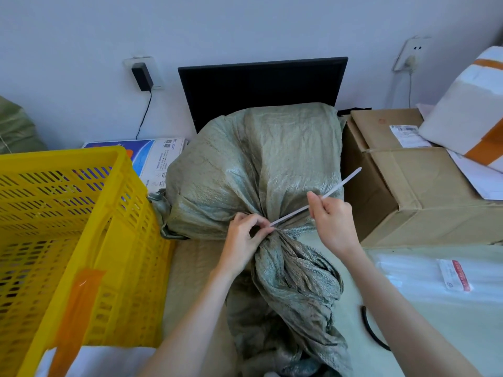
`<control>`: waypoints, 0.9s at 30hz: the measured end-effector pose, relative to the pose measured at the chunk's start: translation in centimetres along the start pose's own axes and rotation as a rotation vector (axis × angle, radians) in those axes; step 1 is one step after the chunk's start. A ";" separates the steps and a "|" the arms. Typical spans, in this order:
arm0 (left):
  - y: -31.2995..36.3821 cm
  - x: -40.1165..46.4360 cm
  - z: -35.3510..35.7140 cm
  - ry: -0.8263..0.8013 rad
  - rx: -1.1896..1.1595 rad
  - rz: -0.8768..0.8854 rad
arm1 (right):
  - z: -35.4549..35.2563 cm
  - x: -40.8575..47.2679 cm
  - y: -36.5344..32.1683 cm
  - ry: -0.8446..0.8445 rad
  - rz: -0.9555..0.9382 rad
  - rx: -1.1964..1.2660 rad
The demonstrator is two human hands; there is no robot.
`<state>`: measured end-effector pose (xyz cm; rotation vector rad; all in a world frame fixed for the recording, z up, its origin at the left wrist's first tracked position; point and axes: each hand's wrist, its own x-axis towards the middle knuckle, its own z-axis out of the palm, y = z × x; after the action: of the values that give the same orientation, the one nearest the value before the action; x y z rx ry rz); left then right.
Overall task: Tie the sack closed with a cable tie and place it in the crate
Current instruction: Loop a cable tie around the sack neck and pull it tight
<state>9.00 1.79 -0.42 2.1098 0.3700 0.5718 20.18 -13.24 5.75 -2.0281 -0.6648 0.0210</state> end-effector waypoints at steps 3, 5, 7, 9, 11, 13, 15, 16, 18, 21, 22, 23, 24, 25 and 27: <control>-0.3 0.0 0.1 -0.009 -0.007 -0.007 | -0.3 -0.1 0.1 0.008 0.000 -0.003; -0.4 -0.2 0.1 -0.022 -0.020 -0.024 | -0.3 -0.3 0.3 0.008 0.000 -0.012; -0.4 -0.4 0.1 -0.036 -0.035 -0.044 | -0.3 -0.5 0.4 0.009 0.007 -0.009; -0.3 -0.6 0.0 -0.042 -0.038 -0.052 | -0.3 -0.7 0.4 0.005 0.005 -0.002; -0.2 -0.7 0.0 -0.049 -0.038 -0.057 | -0.4 -0.8 0.3 0.002 -0.009 -0.013; -0.1 -0.6 -0.1 -0.057 -0.034 -0.067 | -0.5 -0.8 0.1 0.000 -0.020 -0.008; 0.0 -0.5 -0.2 -0.067 -0.036 -0.074 | -0.6 -1.0 0.0 -0.002 -0.012 0.005; 0.1 -0.4 -0.2 -0.074 -0.036 -0.076 | -0.6 -1.0 -0.1 -0.004 -0.006 0.014; 0.3 -0.3 -0.2 -0.083 -0.031 -0.079 | -0.7 -1.2 -0.3 -0.012 0.001 0.036; 0.3 -0.5 0.0 -0.068 -0.024 -0.093 | -0.7 -1.6 -0.7 -0.057 0.014 0.079; 0.2 -0.7 0.1 -0.059 -0.026 -0.103 | -0.7 -1.7 -0.7 -0.081 0.024 0.097; 0.2 -0.9 0.2 -0.049 -0.028 -0.115 | -0.6 -2.0 -0.7 -0.106 0.038 0.121; 0.1 -1.2 0.4 -0.041 -0.026 -0.126 | -0.5 -2.2 -0.6 -0.124 0.056 0.144; 0.0 -1.4 0.5 -0.032 -0.018 -0.132 | -0.4 -2.5 -0.5 -0.135 0.070 0.159; 0.0 -1.7 0.8 -0.009 0.002 -0.132 | -0.5 -3.0 0.0 -0.141 0.077 0.161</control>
<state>7.99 0.44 -1.32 2.0715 0.5009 0.4850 17.75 -15.03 5.25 -1.9080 -0.6507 0.2567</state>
